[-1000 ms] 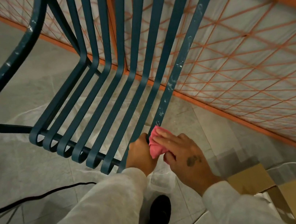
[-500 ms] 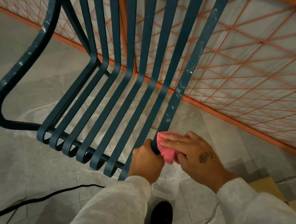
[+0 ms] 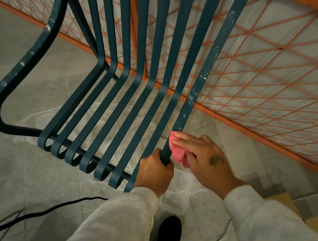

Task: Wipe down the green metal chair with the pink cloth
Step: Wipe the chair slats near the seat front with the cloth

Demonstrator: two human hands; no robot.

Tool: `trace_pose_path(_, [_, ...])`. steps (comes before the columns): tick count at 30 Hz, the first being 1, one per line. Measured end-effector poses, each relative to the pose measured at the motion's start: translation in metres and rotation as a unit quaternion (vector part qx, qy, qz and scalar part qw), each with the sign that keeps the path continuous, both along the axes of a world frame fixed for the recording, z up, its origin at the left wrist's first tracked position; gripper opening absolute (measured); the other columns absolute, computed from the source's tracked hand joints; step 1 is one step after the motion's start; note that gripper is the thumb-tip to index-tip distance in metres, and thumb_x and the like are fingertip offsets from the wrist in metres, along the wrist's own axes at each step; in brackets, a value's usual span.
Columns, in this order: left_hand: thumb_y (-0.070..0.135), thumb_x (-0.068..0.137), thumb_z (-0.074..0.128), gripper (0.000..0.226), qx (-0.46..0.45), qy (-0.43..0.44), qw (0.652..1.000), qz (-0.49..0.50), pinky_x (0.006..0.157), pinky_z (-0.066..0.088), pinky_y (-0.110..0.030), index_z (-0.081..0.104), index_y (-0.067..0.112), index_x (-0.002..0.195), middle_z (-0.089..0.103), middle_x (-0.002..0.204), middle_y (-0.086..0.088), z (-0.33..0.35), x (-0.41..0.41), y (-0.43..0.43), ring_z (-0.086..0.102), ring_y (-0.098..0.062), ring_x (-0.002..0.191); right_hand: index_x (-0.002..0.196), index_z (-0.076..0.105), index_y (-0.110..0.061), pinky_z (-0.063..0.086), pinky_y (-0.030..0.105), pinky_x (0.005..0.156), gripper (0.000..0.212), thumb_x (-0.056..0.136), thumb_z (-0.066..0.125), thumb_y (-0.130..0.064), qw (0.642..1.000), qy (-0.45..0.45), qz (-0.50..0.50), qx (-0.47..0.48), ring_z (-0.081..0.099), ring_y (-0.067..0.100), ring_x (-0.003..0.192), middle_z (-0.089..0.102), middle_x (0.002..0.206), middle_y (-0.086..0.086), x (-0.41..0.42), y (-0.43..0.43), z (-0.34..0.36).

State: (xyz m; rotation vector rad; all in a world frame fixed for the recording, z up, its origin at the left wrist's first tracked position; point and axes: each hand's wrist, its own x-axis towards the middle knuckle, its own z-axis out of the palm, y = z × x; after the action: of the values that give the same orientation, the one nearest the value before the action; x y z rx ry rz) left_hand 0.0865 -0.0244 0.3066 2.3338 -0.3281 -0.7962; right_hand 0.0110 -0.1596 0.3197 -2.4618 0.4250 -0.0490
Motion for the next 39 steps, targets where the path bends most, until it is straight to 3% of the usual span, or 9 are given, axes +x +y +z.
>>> trace_pose_path(7, [0.029, 0.088, 0.059, 0.014, -0.009, -0.026, 0.998, -0.054, 0.068, 0.055, -0.027, 0.057, 0.015, 0.087, 0.066, 0.074, 0.001, -0.001, 0.001, 0.002, 0.064, -0.015, 0.065, 0.128, 0.063, -0.03, 0.043, 0.025, 0.098, 0.043, 0.092, 0.045, -0.015, 0.996, 0.014, 0.066, 0.054, 0.045, -0.014, 0.108, 0.053, 0.137, -0.02, -0.008, 0.014, 0.011])
trace_pose_path(11, [0.022, 0.086, 0.059, 0.009, -0.005, 0.004, 1.0, 0.004, 0.058, 0.055, -0.031, 0.054, 0.017, 0.08, 0.062, 0.066, -0.002, 0.0, 0.0, 0.001, 0.06, -0.017, 0.056, 0.127, 0.064, -0.028, 0.029, 0.008, 0.098, 0.043, 0.092, 0.049, -0.009, 1.0, 0.009, -0.001, 0.015, 0.058, 0.007, 0.111, 0.057, 0.136, -0.016, 0.005, 0.0, 0.009])
trace_pose_path(13, [0.022, 0.086, 0.059, 0.01, -0.011, -0.006, 1.0, -0.004, 0.058, 0.053, -0.03, 0.054, 0.017, 0.078, 0.062, 0.065, 0.0, 0.0, 0.0, 0.001, 0.059, -0.015, 0.055, 0.131, 0.06, -0.025, 0.028, 0.018, 0.108, 0.047, 0.09, 0.056, -0.003, 1.0, 0.017, -0.019, 0.018, 0.055, 0.012, 0.122, 0.052, 0.142, -0.013, 0.01, 0.011, 0.007])
trace_pose_path(15, [0.02, 0.086, 0.059, 0.008, -0.022, -0.03, 0.998, -0.041, 0.06, 0.051, -0.023, 0.057, 0.016, 0.079, 0.065, 0.069, 0.001, 0.0, 0.0, 0.002, 0.059, -0.012, 0.056, 0.135, 0.056, -0.028, 0.024, 0.025, 0.114, 0.046, 0.094, 0.052, -0.007, 0.998, 0.039, 0.005, 0.043, 0.048, 0.008, 0.129, 0.044, 0.147, -0.016, 0.006, 0.027, 0.008])
trace_pose_path(19, [0.022, 0.09, 0.058, 0.008, -0.02, -0.061, 0.994, -0.088, 0.06, 0.044, -0.014, 0.06, 0.014, 0.087, 0.066, 0.074, 0.002, -0.001, 0.001, 0.002, 0.057, -0.006, 0.057, 0.129, 0.061, -0.032, 0.019, 0.01, 0.109, 0.041, 0.094, 0.046, -0.017, 0.993, 0.043, 0.06, 0.089, 0.039, -0.017, 0.121, 0.044, 0.139, -0.027, -0.005, 0.02, 0.014])
trace_pose_path(24, [0.02, 0.086, 0.059, 0.011, -0.008, -0.007, 1.0, 0.002, 0.051, 0.043, -0.022, 0.053, 0.016, 0.078, 0.059, 0.064, 0.0, -0.003, -0.001, 0.001, 0.055, -0.014, 0.052, 0.133, 0.057, -0.033, 0.017, 0.003, 0.105, 0.044, 0.096, 0.054, -0.01, 0.998, 0.052, -0.008, 0.036, 0.049, 0.0, 0.122, 0.047, 0.143, -0.021, 0.007, -0.001, 0.013])
trace_pose_path(29, [0.023, 0.09, 0.059, 0.009, -0.021, -0.056, 0.996, -0.069, 0.06, 0.047, -0.015, 0.059, 0.015, 0.085, 0.063, 0.07, 0.006, -0.003, 0.001, 0.002, 0.055, -0.004, 0.055, 0.135, 0.055, -0.032, 0.008, 0.007, 0.109, 0.041, 0.097, 0.041, -0.024, 0.994, 0.057, 0.045, 0.083, 0.035, -0.013, 0.128, 0.034, 0.142, -0.029, -0.001, 0.023, 0.015])
trace_pose_path(33, [0.023, 0.089, 0.058, 0.009, -0.011, -0.034, 0.998, -0.053, 0.061, 0.048, -0.02, 0.057, 0.016, 0.084, 0.065, 0.072, 0.003, -0.002, 0.001, 0.002, 0.058, -0.01, 0.057, 0.127, 0.063, -0.029, 0.023, 0.01, 0.107, 0.041, 0.094, 0.041, -0.019, 0.993, 0.047, 0.062, 0.083, 0.033, -0.029, 0.115, 0.05, 0.138, -0.023, -0.002, 0.008, 0.02])
trace_pose_path(39, [0.019, 0.086, 0.058, 0.012, -0.01, -0.01, 1.0, -0.002, 0.05, 0.043, -0.02, 0.053, 0.016, 0.076, 0.059, 0.061, 0.002, -0.003, -0.001, 0.001, 0.054, -0.011, 0.05, 0.138, 0.052, -0.034, 0.015, -0.003, 0.094, 0.052, 0.094, 0.051, -0.006, 0.997, 0.07, -0.006, 0.019, 0.052, 0.011, 0.12, 0.038, 0.147, -0.025, 0.012, 0.013, 0.012])
